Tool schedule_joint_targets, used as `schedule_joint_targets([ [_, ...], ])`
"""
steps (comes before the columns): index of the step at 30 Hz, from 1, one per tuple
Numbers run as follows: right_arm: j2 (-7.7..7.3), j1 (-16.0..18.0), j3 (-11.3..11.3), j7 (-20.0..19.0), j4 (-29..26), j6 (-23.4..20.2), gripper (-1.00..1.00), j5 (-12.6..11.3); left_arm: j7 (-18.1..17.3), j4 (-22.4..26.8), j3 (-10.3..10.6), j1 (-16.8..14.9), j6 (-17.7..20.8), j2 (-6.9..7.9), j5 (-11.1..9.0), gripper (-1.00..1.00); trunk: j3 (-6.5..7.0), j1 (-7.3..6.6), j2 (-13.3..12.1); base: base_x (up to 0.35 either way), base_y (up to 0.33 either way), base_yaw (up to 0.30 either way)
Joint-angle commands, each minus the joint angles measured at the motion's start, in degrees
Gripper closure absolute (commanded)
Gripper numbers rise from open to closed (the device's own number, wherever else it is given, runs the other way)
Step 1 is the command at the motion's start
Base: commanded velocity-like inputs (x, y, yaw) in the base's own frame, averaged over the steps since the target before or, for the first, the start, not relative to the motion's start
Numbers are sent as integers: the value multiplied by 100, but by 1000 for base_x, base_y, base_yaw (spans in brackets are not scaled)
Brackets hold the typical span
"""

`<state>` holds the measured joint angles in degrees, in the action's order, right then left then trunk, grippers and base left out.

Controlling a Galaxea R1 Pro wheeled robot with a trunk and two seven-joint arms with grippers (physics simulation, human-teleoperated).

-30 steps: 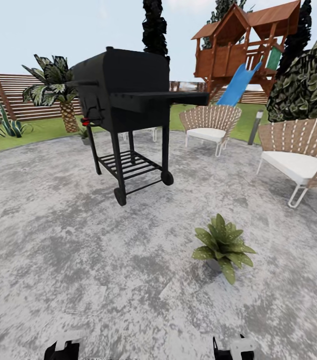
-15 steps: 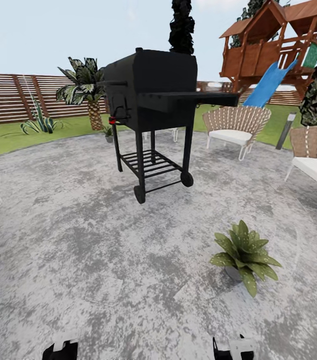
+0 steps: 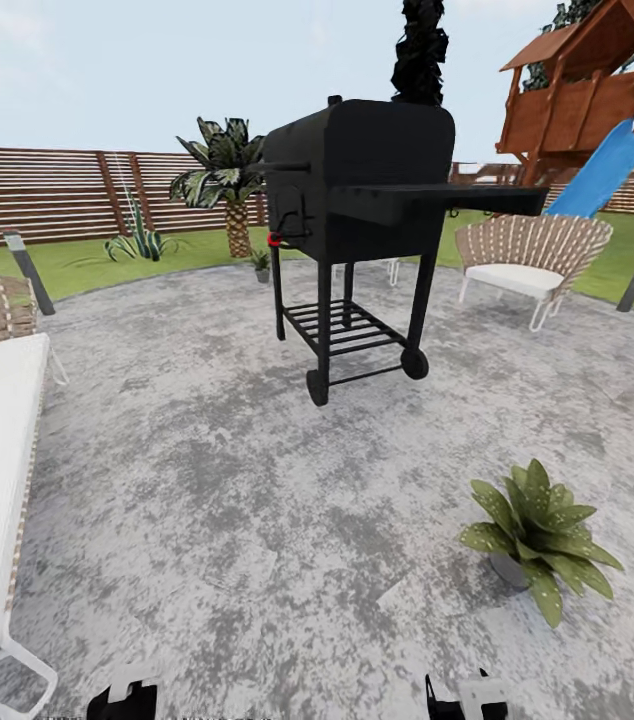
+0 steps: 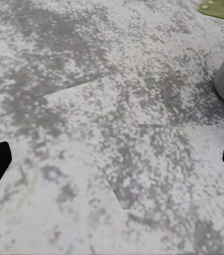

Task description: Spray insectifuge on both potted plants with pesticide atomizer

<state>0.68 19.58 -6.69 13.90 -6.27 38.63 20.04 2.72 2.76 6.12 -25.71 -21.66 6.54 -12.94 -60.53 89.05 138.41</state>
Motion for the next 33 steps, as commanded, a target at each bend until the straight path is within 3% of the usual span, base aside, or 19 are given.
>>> schedule_joint_targets([
  [1,2,2,-43,25,3,13,-100,62,25,-4,49,-4,-15,-2,-29,100,-4,-1,2,0,0,279],
  [33,2,2,-43,16,12,13,-100,62,-3,-8,74,-4,6,-65,-16,100,142,-1,2,0,0,251],
])
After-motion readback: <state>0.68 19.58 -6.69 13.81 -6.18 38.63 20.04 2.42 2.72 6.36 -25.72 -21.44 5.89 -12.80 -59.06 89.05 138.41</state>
